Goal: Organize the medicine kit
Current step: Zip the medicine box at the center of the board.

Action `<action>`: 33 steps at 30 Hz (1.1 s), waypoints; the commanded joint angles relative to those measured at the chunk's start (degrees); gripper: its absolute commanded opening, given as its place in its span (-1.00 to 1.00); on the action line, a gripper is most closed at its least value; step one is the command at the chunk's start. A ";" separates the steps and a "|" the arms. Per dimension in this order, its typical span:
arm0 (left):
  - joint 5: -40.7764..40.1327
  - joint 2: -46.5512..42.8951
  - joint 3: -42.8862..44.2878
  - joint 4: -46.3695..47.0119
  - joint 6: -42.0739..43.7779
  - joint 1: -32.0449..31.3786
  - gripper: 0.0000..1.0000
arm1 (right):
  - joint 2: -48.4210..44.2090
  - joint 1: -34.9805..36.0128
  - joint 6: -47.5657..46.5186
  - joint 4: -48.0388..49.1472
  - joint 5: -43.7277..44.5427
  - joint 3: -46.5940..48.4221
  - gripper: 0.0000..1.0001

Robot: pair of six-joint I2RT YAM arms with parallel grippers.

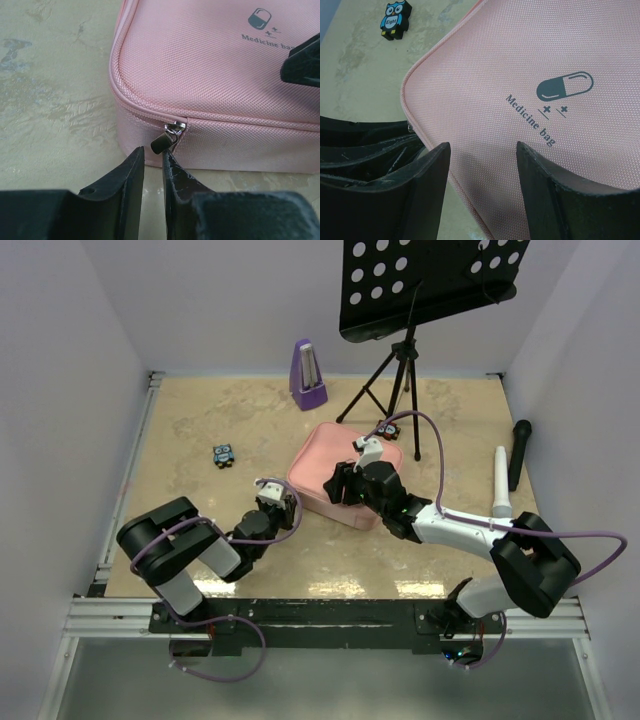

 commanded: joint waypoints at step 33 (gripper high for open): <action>1.72 -1.11 3.08 19.62 1.43 1.41 -0.50 | 1.08 0.42 -0.41 -1.16 -2.74 -0.66 0.19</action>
